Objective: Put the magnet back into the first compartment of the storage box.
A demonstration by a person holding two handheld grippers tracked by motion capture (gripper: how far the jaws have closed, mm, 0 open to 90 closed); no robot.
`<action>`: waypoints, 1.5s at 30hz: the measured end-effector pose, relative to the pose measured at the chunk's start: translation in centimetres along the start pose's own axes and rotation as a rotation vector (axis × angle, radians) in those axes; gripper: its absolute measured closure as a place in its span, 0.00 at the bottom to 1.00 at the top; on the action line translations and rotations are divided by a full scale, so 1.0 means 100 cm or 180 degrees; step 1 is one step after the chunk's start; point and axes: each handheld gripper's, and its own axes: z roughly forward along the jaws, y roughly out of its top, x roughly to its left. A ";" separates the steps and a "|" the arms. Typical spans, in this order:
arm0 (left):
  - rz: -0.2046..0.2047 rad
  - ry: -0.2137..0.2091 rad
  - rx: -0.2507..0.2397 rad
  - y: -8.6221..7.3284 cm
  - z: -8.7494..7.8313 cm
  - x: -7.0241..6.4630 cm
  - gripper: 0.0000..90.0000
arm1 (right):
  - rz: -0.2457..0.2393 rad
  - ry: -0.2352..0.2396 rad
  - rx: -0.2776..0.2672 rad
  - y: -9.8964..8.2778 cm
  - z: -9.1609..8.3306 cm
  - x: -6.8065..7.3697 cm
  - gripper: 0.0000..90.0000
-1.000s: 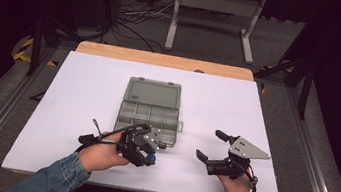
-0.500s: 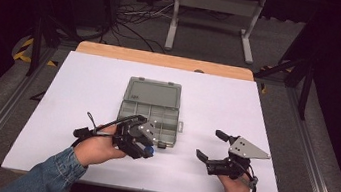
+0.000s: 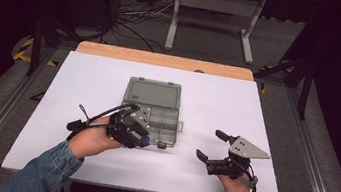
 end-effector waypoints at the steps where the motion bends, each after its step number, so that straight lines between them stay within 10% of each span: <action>1: 0.0000 0.0000 0.0000 0.000 0.000 0.000 0.70 | 0.0000 0.0000 0.0000 0.000 0.000 0.000 0.06; 45: -0.0846 0.0514 -0.0028 -0.035 -0.018 0.088 0.70 | -0.0010 0.0013 0.0027 0.000 0.001 0.000 0.06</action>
